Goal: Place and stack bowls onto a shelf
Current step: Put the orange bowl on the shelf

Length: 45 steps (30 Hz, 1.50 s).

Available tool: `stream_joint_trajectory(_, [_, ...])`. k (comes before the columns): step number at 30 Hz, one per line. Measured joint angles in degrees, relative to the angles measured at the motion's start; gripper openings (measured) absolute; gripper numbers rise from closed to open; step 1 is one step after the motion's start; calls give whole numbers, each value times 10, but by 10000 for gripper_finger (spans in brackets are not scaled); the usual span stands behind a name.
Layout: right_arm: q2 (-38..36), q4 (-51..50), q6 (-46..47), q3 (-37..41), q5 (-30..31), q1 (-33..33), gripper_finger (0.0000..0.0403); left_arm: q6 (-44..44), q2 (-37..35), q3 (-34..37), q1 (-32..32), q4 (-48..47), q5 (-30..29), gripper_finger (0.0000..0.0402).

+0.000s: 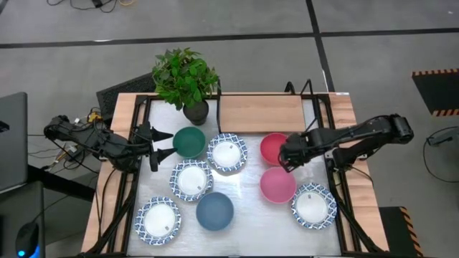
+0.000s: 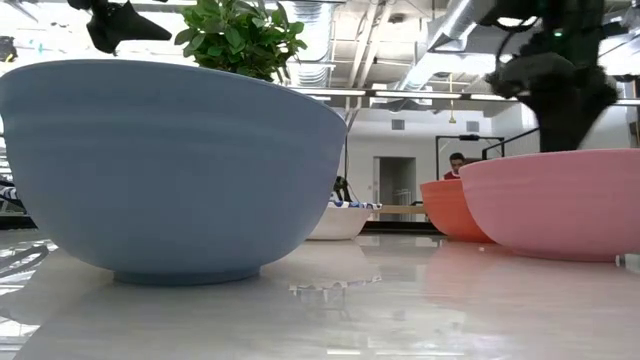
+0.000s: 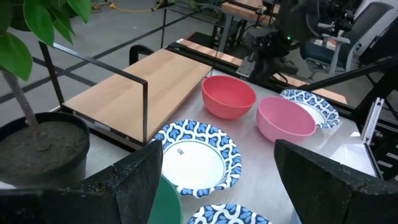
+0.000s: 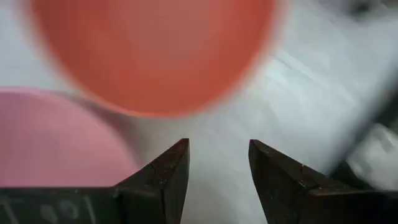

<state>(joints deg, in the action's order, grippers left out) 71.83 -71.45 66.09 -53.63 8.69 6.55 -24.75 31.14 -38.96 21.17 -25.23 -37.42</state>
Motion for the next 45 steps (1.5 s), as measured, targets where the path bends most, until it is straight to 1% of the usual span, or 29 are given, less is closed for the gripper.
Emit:
stream_joint_trajectory(2, [0,-38,54,0,-1,9,191,0,0,0,0,0,-1,293])
stream_joint_trajectory(4, [2,-56,74,0,0,20,191,0,0,0,0,0,-1,293])
stream_joint_trajectory(8, [5,-31,23,0,15,37,191,1,0,0,0,0,-1,293])
stream_joint_trajectory(10, [5,10,-19,0,26,38,191,1,0,0,0,0,-2,293])
stream_joint_trajectory(16, [5,186,-151,0,56,24,191,2,0,0,0,0,-10,293])
stream_joint_trajectory(19, [8,244,-189,0,72,4,191,2,0,0,0,0,-17,293])
stream_joint_trajectory(22, [16,278,-217,0,74,-15,191,2,0,0,0,0,-21,293])
stream_joint_trajectory(27, [53,293,-244,0,66,-30,191,2,0,0,0,-2,-23,293])
stream_joint_trajectory(35, [127,323,-258,0,62,-23,191,1,0,0,0,-11,-28,293])
stream_joint_trajectory(41, [144,331,-263,0,62,-24,191,1,0,0,0,-11,-28,293])
stream_joint_trajectory(45, [132,328,-272,-2,62,-26,191,1,0,0,0,-12,-28,293])
